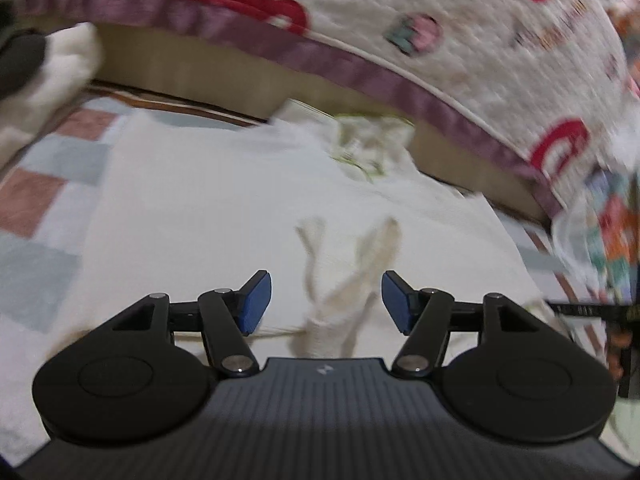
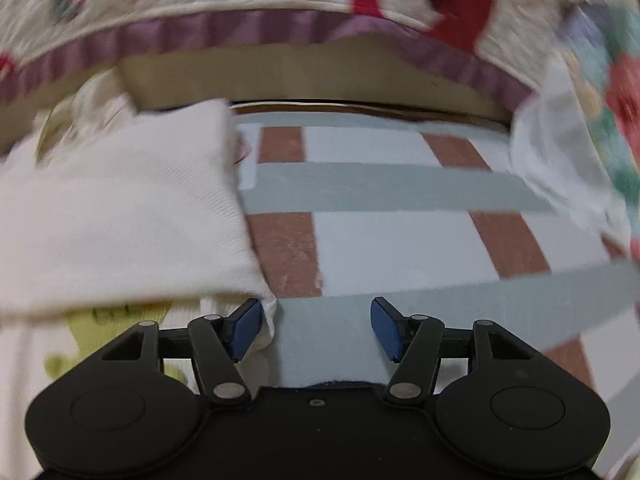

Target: Fold clothes

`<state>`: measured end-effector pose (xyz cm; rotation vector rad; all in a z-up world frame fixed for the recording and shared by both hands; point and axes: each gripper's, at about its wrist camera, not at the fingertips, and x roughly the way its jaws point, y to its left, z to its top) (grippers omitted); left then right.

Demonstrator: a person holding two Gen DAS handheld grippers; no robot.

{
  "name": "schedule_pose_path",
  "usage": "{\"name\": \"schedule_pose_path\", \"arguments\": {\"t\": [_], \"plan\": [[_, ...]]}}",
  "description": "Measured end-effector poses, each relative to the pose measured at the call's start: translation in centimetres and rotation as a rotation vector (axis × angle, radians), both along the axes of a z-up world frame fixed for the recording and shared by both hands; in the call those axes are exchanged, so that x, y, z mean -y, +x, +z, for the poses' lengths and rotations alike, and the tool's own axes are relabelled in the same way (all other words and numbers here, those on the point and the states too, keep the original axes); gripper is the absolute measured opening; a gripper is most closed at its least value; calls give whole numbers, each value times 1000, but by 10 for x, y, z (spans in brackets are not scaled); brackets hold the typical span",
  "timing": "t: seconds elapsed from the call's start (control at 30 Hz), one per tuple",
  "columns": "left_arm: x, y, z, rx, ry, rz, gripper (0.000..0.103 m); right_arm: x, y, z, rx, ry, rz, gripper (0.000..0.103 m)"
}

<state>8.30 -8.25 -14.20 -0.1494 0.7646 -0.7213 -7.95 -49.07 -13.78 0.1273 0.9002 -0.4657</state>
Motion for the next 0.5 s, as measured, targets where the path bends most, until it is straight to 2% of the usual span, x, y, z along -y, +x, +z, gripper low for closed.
{"name": "schedule_pose_path", "arguments": {"t": [0.07,0.13,0.23,0.33,0.37,0.4,0.47,0.5], "plan": [[12,-4,-1,25,42,-37,66,-5,-4,2,-6,-42,101,65],[22,-6,-4,59,88,-43,67,2,-15,7,56,24,162,65],[26,1,-14,60,104,79,67,46,-32,11,223,388,107,67],[21,12,-18,-4,77,114,66,87,-44,15,407,612,-54,67],[18,14,-19,-13,70,112,62,93,-41,19,425,618,-82,67],[18,15,-20,-16,71,96,41,96,-34,23,415,607,-90,67],[22,17,-22,-26,105,47,11,95,-8,30,362,552,-75,67],[22,17,-22,-35,106,40,10,93,7,32,331,516,-67,67]]}}
